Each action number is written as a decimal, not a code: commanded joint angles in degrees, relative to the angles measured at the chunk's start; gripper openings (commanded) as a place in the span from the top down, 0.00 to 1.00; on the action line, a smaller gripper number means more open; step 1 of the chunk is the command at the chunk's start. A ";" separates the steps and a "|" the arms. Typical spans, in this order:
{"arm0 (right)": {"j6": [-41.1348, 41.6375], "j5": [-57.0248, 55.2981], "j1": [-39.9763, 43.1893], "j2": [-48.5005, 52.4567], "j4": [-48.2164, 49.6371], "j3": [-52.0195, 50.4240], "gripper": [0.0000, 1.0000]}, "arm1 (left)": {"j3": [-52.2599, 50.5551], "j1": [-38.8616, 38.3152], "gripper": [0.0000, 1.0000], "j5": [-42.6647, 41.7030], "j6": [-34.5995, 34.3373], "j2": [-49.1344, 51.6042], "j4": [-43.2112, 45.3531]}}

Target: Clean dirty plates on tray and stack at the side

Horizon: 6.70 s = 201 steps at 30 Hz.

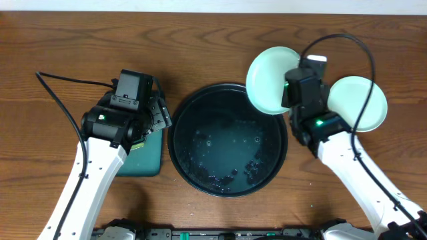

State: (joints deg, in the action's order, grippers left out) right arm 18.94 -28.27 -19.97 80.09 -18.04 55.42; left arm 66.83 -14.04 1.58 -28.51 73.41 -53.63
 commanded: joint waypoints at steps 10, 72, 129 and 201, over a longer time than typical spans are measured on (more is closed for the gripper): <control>10.38 35.52 6.03 -0.61 -5.29 0.42 0.99 | 0.13 -0.20 0.20 -0.09 -0.26 0.22 -0.11; 2.12 27.52 50.84 38.16 -44.89 42.36 0.98 | 0.13 -0.20 0.20 -0.09 -0.26 0.35 0.28; -22.82 31.54 19.87 1.53 -47.47 42.38 0.01 | 6.45 -0.17 0.20 16.13 0.74 -22.43 -9.75; -21.59 31.52 19.91 1.60 -48.46 42.36 0.01 | 5.40 -0.17 0.20 20.11 -2.23 -45.22 -29.07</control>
State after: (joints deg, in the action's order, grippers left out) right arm -2.96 3.20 0.45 81.73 -66.28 97.41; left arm 72.47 -14.04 20.53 -30.22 28.03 -82.48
